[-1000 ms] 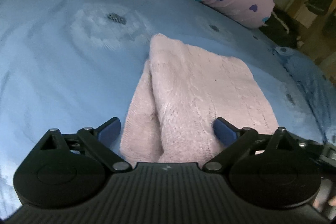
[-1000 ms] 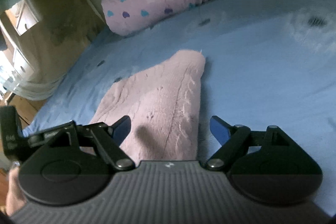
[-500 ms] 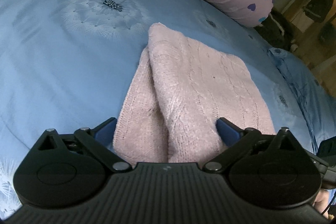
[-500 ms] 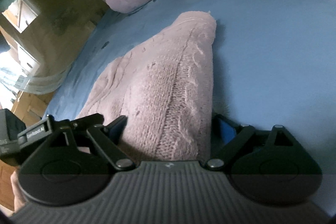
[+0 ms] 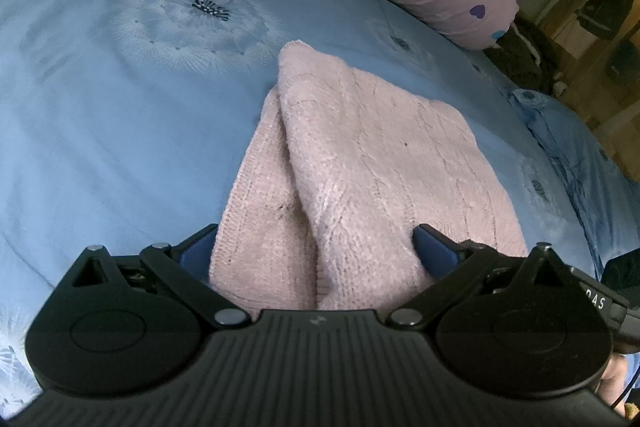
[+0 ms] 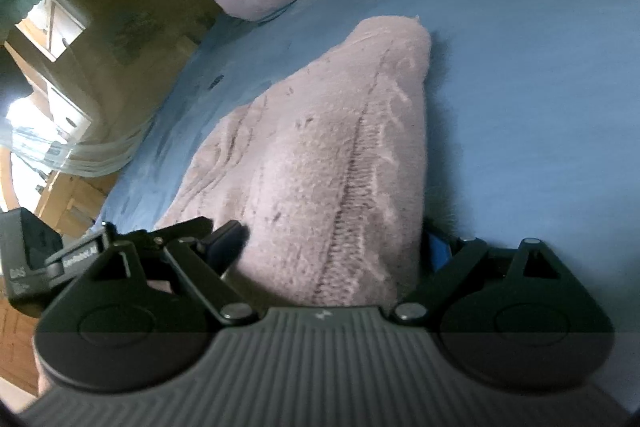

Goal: Fold small clothes

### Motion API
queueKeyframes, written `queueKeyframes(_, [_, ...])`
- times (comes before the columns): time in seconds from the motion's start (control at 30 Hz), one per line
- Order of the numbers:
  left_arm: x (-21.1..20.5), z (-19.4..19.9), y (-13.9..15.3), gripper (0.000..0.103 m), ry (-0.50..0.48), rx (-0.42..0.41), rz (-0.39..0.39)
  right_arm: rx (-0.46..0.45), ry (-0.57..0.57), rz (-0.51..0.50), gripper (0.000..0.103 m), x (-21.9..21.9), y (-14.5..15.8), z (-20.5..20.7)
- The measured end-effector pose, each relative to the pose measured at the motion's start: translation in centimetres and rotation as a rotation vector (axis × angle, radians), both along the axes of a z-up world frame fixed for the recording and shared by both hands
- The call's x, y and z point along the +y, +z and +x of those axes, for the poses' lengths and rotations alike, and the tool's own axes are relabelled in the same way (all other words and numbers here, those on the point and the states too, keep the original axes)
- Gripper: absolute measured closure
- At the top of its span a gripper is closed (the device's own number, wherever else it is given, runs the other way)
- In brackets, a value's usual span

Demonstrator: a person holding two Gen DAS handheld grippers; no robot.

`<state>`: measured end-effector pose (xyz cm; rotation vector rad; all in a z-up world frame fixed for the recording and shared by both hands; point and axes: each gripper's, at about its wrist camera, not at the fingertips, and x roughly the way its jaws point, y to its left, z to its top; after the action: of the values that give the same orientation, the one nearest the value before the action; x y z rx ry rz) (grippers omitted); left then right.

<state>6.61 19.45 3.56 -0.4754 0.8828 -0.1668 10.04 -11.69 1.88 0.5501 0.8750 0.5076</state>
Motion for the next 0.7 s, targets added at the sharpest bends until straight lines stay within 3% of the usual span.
queueKeyframes(0.2, [-0.5, 0.3, -0.5, 0.0, 0.002, 0.001, -0.009, 0.012, -0.01, 0.047, 0.013, 0.3, -0.3, 0.5])
queueKeyframes(0.3, [-0.7, 0.1, -0.6, 0.0, -0.005, -0.012, -0.013, 0.017, -0.019, 0.051, 0.026, 0.3, -0.2, 0.4])
queueKeyframes(0.47, [-0.9, -0.2, -0.5, 0.027, -0.038, -0.009, -0.115, 0.013, -0.032, 0.08, 0.047, 0.0, 0.3, 0.0])
queueKeyframes(0.7, [-1.7, -1.3, 1.5, 0.035, -0.073, 0.005, -0.144, 0.003, -0.016, 0.129, 0.054, -0.6, 2.4, -0.7])
